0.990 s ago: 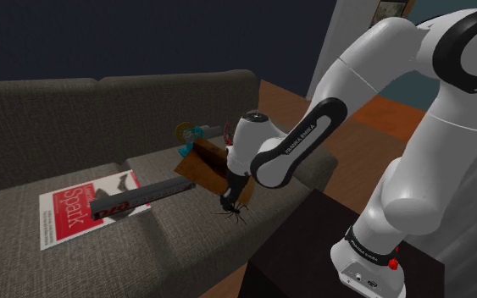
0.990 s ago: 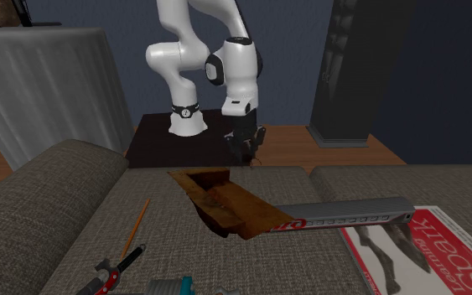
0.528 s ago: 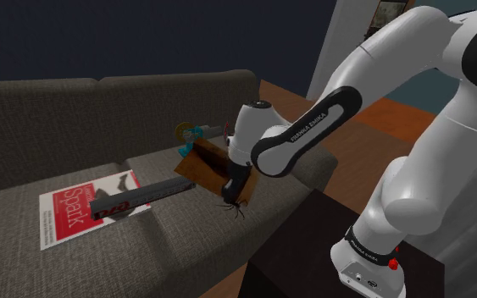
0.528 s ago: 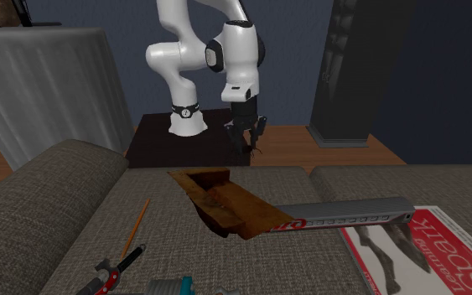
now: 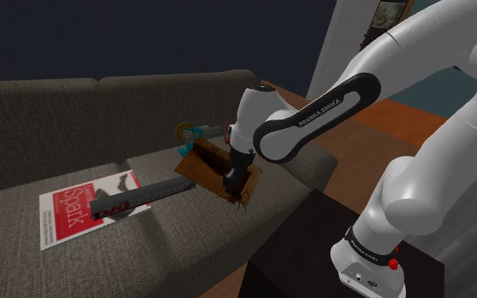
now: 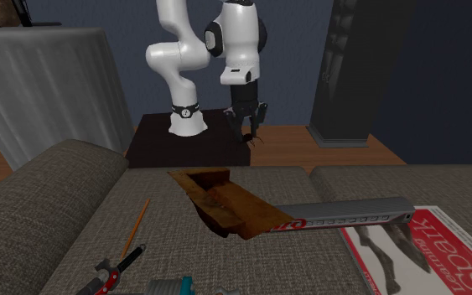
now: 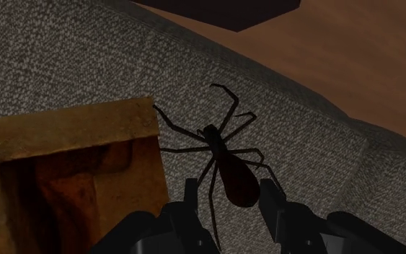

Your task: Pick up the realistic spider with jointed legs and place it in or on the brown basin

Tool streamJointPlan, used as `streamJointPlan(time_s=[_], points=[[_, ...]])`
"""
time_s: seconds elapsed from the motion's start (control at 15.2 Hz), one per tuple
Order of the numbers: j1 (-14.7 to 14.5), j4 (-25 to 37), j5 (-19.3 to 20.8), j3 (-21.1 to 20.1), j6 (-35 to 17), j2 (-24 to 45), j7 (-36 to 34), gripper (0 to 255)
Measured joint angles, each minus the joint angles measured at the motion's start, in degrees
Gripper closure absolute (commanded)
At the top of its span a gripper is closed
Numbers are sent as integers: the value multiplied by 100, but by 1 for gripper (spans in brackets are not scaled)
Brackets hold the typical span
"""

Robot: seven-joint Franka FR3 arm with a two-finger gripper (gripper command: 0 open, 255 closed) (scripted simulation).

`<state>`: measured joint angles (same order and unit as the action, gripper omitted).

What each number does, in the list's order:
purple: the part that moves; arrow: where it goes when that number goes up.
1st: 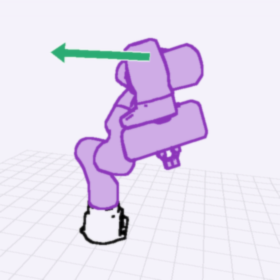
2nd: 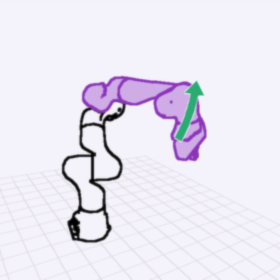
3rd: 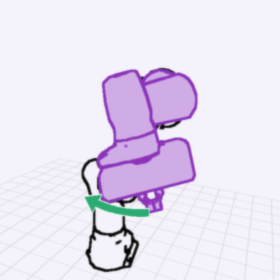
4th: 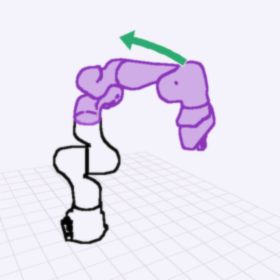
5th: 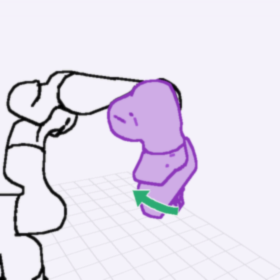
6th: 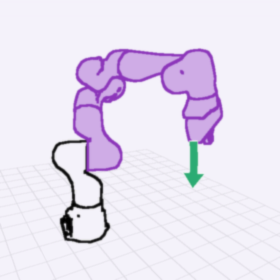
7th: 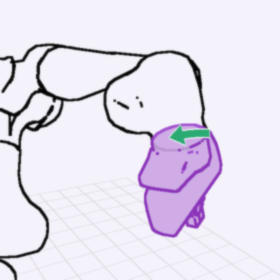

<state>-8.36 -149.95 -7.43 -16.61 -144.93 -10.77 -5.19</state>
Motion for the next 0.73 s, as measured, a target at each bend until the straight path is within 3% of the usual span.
streamJointPlan(time_s=[0.73], points=[[-3, 397, -56, 108, 919, -526, 89, 255]])
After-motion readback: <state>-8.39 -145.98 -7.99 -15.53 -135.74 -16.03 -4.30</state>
